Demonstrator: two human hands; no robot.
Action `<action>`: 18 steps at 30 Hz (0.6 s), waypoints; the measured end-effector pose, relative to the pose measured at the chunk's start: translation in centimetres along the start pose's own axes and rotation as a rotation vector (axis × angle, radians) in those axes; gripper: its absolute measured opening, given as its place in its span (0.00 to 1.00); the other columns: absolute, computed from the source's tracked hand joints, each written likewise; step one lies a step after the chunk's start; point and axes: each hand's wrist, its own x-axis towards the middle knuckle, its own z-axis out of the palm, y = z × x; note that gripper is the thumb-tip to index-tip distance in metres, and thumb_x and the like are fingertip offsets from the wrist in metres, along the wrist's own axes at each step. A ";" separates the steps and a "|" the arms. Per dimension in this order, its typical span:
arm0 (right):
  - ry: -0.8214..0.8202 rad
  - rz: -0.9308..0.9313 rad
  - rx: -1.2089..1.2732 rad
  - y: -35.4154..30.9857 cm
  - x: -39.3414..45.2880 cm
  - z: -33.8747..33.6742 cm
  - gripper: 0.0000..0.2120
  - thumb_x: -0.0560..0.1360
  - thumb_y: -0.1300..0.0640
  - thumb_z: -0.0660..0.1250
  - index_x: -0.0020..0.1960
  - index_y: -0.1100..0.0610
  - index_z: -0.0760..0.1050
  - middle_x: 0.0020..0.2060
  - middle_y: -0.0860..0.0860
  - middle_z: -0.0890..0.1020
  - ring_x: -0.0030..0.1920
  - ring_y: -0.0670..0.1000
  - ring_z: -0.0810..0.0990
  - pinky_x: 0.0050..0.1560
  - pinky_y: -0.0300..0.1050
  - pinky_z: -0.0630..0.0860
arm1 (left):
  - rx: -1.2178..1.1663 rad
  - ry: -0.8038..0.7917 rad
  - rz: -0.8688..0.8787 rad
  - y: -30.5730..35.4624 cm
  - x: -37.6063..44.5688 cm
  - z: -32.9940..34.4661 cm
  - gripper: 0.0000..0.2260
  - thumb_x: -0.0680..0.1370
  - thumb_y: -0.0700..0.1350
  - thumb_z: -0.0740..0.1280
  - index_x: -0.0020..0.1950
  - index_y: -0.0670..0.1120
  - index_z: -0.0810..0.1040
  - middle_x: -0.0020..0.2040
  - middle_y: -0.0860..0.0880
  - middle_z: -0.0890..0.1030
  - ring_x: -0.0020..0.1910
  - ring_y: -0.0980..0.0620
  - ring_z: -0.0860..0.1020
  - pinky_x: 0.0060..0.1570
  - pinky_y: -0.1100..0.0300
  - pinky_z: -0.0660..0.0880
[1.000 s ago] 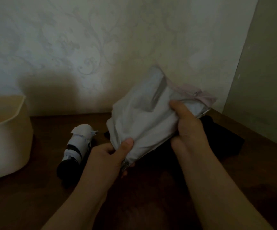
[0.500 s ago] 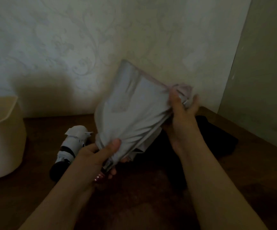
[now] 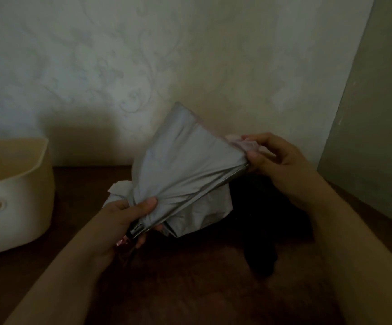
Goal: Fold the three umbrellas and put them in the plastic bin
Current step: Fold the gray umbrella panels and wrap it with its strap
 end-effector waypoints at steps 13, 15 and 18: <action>0.128 0.011 -0.184 4.4 -3.3 -2.0 0.06 0.74 0.60 0.68 0.39 0.54 0.80 0.52 0.42 0.76 0.54 0.37 0.75 0.51 0.28 0.72 | 0.285 -0.085 -0.039 -1.2 -0.2 1.2 0.18 0.61 0.56 0.77 0.36 0.41 0.84 0.36 0.38 0.83 0.21 0.51 0.73 0.20 0.62 0.70; 0.150 -0.015 -0.170 4.1 -3.4 -1.9 0.06 0.75 0.61 0.67 0.40 0.54 0.80 0.46 0.49 0.81 0.46 0.43 0.78 0.46 0.33 0.74 | 0.303 -0.059 -0.038 -1.3 -0.2 1.4 0.17 0.64 0.52 0.72 0.40 0.38 0.82 0.35 0.37 0.83 0.21 0.51 0.73 0.19 0.62 0.70; 0.205 0.040 -0.166 3.8 -3.6 -1.6 0.08 0.76 0.59 0.66 0.41 0.60 0.80 0.40 0.59 0.83 0.37 0.46 0.78 0.36 0.33 0.74 | 0.348 -0.056 -0.006 -1.4 -0.4 1.5 0.29 0.52 0.64 0.78 0.37 0.40 0.84 0.35 0.38 0.83 0.22 0.50 0.75 0.20 0.63 0.71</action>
